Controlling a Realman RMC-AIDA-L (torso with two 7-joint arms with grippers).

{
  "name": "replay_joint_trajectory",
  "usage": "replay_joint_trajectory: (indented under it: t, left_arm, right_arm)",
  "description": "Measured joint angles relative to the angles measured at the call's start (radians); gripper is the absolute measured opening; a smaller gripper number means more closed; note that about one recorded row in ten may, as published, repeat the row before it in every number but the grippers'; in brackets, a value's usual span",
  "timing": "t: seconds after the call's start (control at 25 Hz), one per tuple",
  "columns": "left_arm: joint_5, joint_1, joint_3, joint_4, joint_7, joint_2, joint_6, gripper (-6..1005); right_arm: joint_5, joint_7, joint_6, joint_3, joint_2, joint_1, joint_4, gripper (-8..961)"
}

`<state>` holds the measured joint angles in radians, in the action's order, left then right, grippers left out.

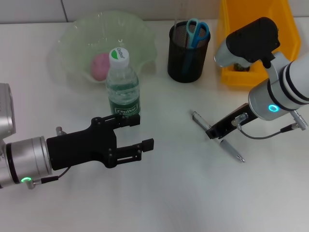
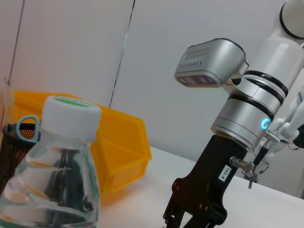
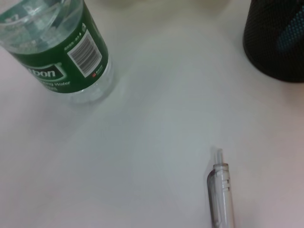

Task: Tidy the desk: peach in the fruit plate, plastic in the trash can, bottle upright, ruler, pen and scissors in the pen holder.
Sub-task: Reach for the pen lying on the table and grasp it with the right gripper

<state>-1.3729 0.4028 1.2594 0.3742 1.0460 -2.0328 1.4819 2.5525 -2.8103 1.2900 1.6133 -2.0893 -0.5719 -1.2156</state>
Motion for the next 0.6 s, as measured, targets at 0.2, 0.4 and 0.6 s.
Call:
replay_joint_trajectory:
  t: [0.2, 0.4, 0.6]
  left_arm:
    - [0.0, 0.0, 0.0, 0.0, -0.002, 0.0, 0.0, 756]
    - [0.0, -0.002, 0.0, 0.0, -0.001, 0.0, 0.0, 756]
    - [0.0, -0.003, 0.0, 0.0, 0.001, 0.0, 0.0, 756]
  right_arm:
    - [0.0, 0.0, -0.009, 0.01, 0.0, 0.0, 0.008, 217]
    - [0.0, 0.0, -0.016, 0.011, 0.0, 0.002, 0.01, 142]
    - [-0.001, 0.001, -0.016, 0.01, 0.0, 0.017, -0.014, 116]
